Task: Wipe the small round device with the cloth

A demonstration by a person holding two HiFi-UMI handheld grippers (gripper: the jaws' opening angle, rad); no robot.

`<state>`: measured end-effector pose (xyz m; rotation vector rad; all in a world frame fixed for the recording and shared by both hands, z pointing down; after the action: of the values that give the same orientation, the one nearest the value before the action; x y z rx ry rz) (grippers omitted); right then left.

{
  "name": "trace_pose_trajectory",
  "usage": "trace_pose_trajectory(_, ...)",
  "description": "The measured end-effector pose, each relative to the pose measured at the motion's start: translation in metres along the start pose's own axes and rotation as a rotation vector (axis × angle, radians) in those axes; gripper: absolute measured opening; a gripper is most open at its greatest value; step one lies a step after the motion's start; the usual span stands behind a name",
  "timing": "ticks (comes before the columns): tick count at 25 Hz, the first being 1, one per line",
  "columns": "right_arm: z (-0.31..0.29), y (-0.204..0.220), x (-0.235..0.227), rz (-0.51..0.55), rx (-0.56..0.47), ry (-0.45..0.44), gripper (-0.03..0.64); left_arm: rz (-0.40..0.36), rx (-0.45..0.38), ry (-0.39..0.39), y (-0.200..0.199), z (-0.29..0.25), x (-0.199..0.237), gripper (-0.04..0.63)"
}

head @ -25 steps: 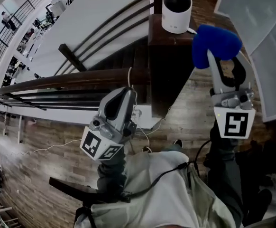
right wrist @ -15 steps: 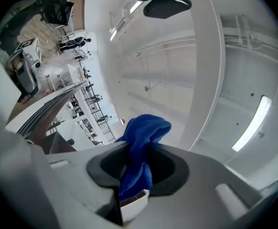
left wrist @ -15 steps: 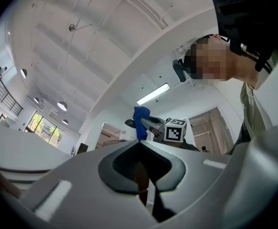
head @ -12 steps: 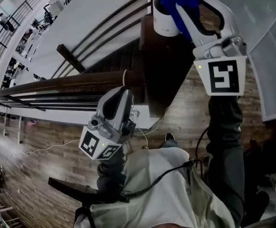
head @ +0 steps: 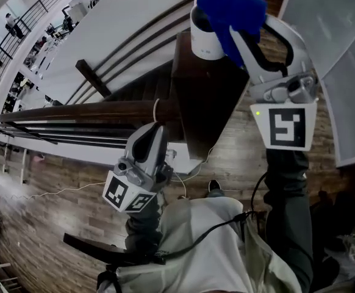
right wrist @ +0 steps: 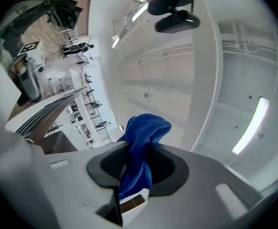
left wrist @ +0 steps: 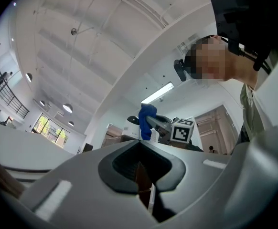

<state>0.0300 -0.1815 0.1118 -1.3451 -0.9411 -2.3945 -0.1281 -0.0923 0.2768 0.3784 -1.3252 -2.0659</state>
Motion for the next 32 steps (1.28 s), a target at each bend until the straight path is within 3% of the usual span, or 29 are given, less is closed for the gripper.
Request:
trace_pose_trajectory(4,-0.019,0.035,-0.029,-0.178,0.091,0.006,0.107,0.000,0.006,-0.030,0.003,0.001,0.003,0.003)
trace_pose_trajectory(9,-0.016,0.053,-0.016,-0.410,0.056,-0.021,0.107,-0.010,0.006,-0.058,-0.001,0.001,0.012,0.003)
trace_pose_trajectory(16,0.017,0.072,0.023,-0.461,0.143,-0.146,0.107,0.005,0.023,-0.056,0.009,-0.003,0.012,0.003)
trace_pose_trajectory(20,0.012,0.058,-0.011,-0.266,0.182,-0.083,0.107,0.010,0.031,-0.038,0.012,-0.006,0.008,0.002)
trace_pose_trajectory(23,-0.016,0.021,-0.036,-0.139,0.067,-0.033,0.107,0.013,0.032,-0.032,0.017,-0.006,0.005,0.002)
trace_pose_trajectory(25,-0.031,0.006,-0.026,-0.049,0.062,-0.038,0.106,0.017,0.034,-0.031,0.018,-0.005,0.003,0.002)
trace_pose_trajectory(29,-0.030,-0.002,0.009,0.251,0.137,-0.028,0.106,0.016,0.027,-0.035,0.009,-0.001,0.000,0.002)
trace_pose_trajectory(32,-0.018,-0.006,0.037,0.351,0.143,-0.085,0.106,0.009,0.023,-0.045,0.003,0.003,0.003,0.003)
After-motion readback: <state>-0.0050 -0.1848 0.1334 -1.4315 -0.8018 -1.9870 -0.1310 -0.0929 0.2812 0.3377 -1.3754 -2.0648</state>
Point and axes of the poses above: the fingertips, and each gripper's own axes: z backward along the fingers, x to its left, y out of its underside, the point moved 3 cm from there along z, backward along the fingers, and after that the axes turned 2 degrees about -z, right-handed, at the moved point
